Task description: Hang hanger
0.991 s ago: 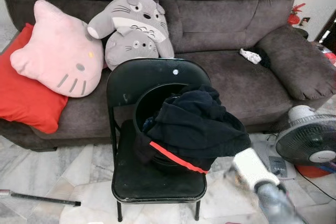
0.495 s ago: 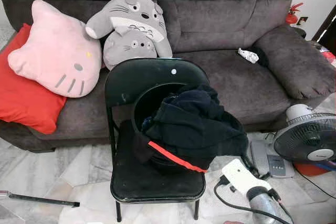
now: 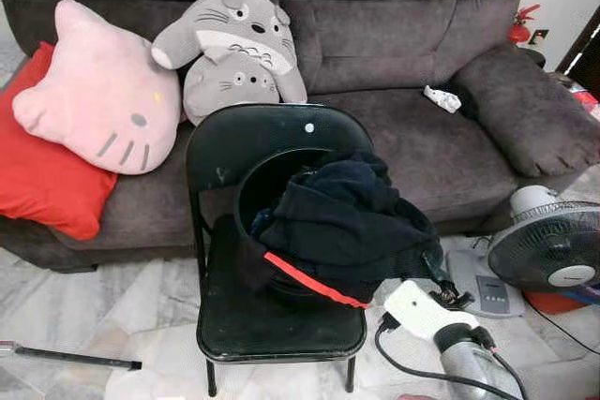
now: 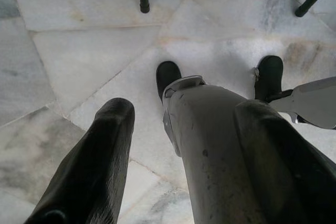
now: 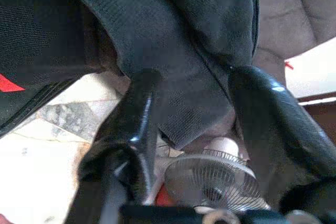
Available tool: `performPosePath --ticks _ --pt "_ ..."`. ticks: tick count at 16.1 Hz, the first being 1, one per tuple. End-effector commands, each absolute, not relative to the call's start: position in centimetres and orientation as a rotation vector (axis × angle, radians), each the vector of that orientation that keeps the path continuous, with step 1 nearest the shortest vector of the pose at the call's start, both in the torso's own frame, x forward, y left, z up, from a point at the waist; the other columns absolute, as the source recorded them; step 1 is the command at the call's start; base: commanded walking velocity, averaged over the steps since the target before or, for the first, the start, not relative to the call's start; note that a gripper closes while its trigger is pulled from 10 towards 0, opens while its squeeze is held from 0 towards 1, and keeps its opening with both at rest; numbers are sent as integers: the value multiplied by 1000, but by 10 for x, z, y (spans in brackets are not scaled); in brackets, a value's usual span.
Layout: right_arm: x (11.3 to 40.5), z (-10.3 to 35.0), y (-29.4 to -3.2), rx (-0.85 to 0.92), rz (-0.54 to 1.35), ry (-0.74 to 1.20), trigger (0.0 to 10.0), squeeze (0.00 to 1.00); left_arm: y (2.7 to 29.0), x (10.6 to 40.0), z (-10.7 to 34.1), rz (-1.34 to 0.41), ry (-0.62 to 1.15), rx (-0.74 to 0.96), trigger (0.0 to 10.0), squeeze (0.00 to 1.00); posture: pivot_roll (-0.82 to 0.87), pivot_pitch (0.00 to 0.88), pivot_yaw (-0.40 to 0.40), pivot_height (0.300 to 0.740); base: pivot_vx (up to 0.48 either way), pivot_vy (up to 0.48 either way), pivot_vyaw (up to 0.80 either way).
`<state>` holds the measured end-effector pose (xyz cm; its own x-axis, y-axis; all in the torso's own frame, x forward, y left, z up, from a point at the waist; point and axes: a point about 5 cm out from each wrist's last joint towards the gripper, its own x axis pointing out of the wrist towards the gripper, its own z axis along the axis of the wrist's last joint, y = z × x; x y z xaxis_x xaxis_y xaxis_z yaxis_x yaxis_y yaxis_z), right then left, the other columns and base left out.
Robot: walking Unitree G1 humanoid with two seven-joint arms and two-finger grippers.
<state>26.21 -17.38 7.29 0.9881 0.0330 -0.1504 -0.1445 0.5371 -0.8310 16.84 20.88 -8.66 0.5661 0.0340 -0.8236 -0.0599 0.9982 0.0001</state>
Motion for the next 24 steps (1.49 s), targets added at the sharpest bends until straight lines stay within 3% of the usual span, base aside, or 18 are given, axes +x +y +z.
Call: performPosePath --ticks 1,11,24 --pt "261 73 -173 -1028 117 106 10000 0 209 156 -92 55 1011 -33 10000 0 -75 155 -44 740 0 0 0" --pt "256 52 -176 -1127 208 179 10000 0 209 155 -92 50 1016 -32 10000 0 -69 148 -43 740 0 0 0" --pt "276 41 -185 -1258 123 97 10000 0 211 156 -92 56 1015 -31 10000 0 -65 180 -30 740 0 0 0"
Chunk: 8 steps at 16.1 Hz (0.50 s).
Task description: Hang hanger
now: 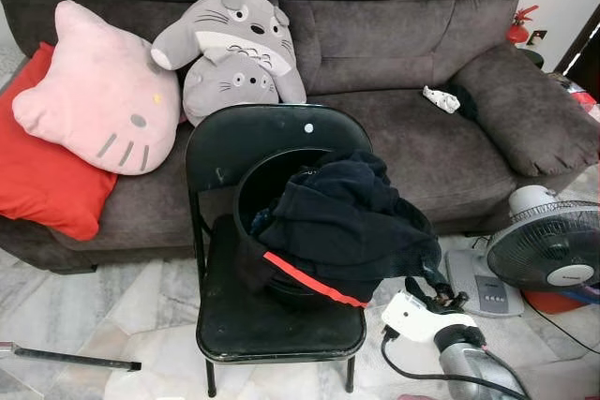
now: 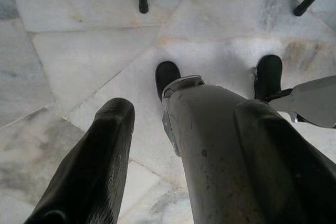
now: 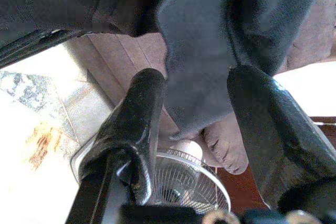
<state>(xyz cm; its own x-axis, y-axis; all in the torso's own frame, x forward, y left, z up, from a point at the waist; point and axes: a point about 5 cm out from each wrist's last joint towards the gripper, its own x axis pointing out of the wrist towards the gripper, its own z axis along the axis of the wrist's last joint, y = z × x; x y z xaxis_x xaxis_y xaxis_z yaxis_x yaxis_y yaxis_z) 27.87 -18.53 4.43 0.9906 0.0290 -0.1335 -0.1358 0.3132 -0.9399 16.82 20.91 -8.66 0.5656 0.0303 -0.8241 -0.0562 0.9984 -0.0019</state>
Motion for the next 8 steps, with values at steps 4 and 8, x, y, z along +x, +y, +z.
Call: performPosePath --ticks 4,8 --pt "278 37 -184 -1265 126 88 10000 0 211 156 -92 56 1015 -31 10000 0 -60 183 -28 740 0 0 0" --pt "280 38 -190 -1313 77 53 10000 0 212 157 -91 54 1013 -24 10000 0 -63 189 -22 740 0 0 0"
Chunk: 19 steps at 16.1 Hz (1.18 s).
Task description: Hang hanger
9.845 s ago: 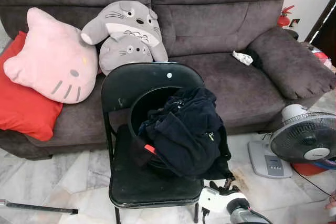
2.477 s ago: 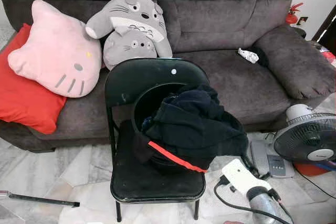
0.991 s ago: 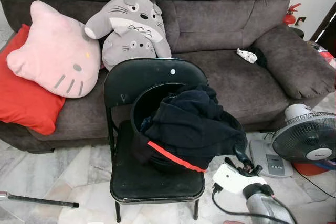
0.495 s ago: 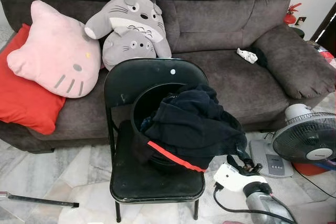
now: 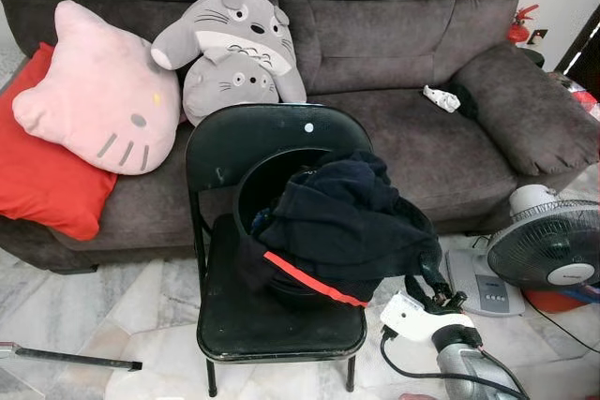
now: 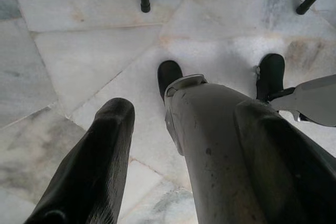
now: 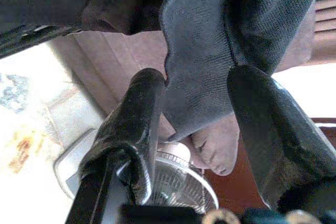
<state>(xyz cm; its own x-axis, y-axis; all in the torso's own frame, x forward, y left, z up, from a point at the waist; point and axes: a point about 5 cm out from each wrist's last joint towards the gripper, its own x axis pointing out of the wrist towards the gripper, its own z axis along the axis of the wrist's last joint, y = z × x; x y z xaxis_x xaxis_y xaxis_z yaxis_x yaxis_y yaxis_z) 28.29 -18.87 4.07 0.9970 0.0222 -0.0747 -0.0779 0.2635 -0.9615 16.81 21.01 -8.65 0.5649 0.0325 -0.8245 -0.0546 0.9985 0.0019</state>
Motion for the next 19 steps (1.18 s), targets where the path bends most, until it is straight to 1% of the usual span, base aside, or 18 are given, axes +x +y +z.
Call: performPosePath --ticks 1,10,14,19 --pt "282 37 -190 -1317 75 49 10000 0 212 157 -91 54 1013 -23 10000 0 -63 189 -21 740 0 0 0" --pt "284 25 -183 -1336 93 26 10000 0 213 157 -91 48 1015 -18 10000 0 -52 195 -10 740 0 0 0" --pt "289 30 -188 -1374 32 -31 10000 0 213 157 -91 48 1014 -16 10000 0 -51 198 -8 740 0 0 0" --pt "289 26 -186 -1386 31 -50 10000 0 213 158 -91 46 1014 -16 10000 0 -43 198 -7 740 0 0 0"
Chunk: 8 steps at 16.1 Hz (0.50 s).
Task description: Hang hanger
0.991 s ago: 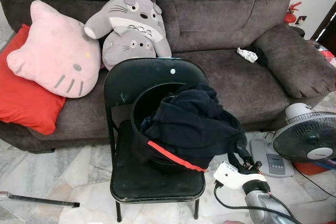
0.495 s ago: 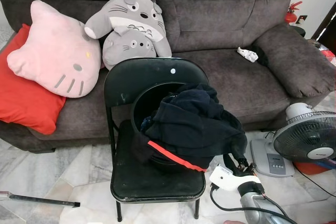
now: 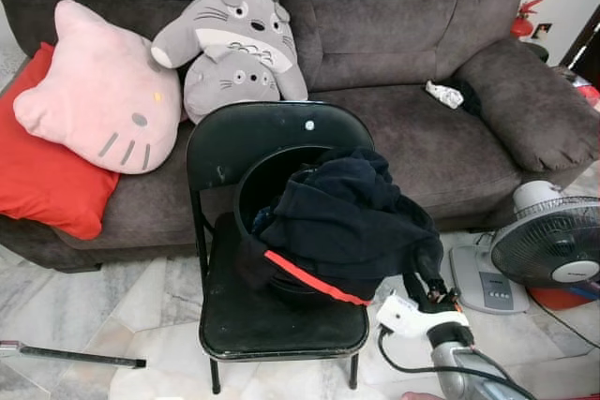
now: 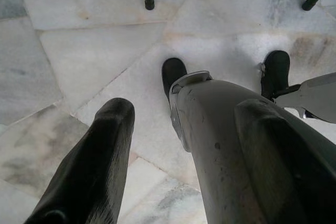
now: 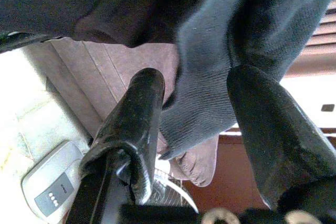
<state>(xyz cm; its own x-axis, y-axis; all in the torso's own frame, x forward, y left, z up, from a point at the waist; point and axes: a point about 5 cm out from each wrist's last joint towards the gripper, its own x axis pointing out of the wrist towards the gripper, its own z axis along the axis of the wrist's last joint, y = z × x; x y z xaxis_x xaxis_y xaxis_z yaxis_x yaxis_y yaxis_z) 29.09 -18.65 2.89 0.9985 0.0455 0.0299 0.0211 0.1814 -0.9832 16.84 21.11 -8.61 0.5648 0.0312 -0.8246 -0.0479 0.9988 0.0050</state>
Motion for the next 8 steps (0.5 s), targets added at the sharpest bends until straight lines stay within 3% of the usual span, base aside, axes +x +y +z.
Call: performPosePath --ticks 1,8 --pt "288 25 -184 -1392 33 -61 10000 0 213 158 -91 48 1013 -17 10000 0 -43 198 -7 740 0 0 0" --pt "293 29 -183 -1441 -21 -156 10000 0 213 157 -91 53 1011 -17 10000 0 -37 201 -3 740 0 0 0"
